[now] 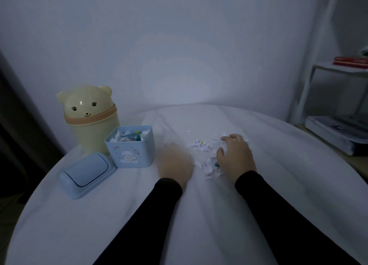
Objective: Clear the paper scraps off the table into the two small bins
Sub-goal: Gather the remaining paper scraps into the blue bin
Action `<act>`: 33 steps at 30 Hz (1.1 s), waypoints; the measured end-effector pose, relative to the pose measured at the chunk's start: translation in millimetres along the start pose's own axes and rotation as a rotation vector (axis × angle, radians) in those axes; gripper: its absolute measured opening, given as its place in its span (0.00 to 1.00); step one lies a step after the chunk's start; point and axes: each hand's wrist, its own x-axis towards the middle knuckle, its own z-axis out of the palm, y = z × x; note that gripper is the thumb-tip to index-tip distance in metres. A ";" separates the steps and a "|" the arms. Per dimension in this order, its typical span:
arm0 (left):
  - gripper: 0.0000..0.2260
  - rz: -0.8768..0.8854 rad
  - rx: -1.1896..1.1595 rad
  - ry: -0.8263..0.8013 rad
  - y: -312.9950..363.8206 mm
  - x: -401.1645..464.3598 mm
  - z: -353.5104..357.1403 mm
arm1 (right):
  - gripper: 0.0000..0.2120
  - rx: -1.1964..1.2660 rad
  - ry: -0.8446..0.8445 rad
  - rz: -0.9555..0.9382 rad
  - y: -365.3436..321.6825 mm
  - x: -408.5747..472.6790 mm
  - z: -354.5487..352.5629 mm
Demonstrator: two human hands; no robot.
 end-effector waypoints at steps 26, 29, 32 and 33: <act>0.34 0.161 0.042 -0.215 29.3 -13.4 3.4 | 0.25 0.183 -0.157 -0.009 5.5 5.3 2.6; 0.36 0.208 -0.015 -0.117 28.7 9.7 4.7 | 0.24 -0.019 -0.053 0.054 9.4 22.0 4.5; 0.35 0.208 -0.062 -0.084 29.3 33.1 5.9 | 0.30 -0.134 -0.120 0.209 14.4 36.8 11.4; 0.34 0.199 -0.067 -0.086 30.4 42.1 7.8 | 0.32 -0.116 -0.142 0.243 16.0 42.5 15.2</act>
